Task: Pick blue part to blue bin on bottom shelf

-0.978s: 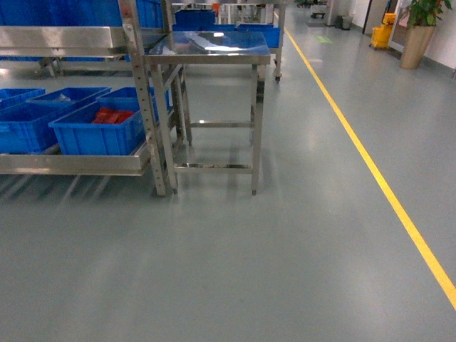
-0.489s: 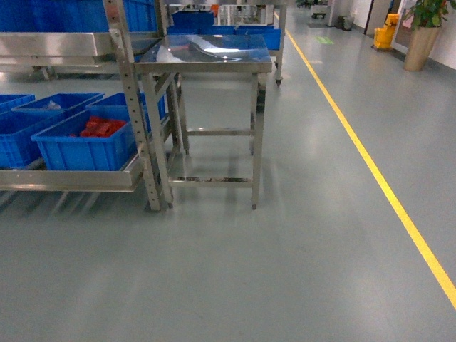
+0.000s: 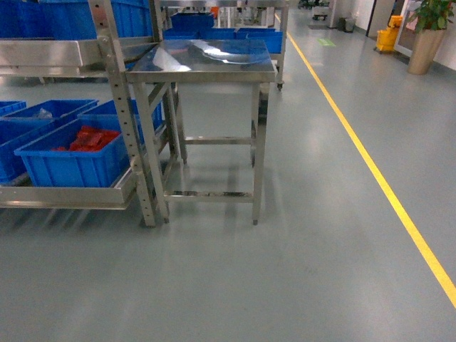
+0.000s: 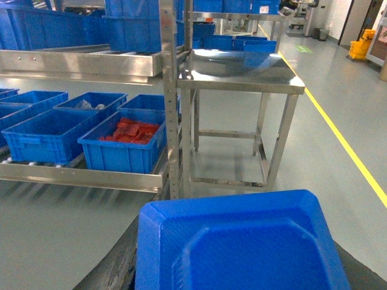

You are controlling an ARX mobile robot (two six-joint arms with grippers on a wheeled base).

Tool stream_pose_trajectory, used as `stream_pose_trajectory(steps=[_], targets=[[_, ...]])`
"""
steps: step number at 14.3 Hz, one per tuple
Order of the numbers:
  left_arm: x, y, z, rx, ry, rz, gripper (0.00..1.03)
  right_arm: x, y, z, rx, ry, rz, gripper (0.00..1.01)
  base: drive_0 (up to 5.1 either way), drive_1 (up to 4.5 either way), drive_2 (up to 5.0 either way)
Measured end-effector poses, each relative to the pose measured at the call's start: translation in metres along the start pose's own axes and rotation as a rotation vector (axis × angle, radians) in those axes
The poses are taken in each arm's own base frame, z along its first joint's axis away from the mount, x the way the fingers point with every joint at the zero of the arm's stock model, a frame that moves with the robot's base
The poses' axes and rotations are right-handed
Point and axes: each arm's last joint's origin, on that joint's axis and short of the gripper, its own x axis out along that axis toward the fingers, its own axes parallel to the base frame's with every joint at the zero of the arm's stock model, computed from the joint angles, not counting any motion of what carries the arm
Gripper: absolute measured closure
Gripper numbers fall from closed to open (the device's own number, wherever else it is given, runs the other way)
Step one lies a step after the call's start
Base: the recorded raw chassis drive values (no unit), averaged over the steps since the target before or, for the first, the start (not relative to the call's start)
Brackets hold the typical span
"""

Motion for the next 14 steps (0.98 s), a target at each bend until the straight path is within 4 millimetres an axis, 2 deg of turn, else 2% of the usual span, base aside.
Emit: stream_pose_trajectory(steps=[14], targets=[[0.0, 0.0001, -0.0001, 0.0, 0.001, 0.002, 0.59, 0.0, 0.0, 0.0001, 0.0, -0.002, 0.0, 0.03, 0.1, 4.07, -3.9]])
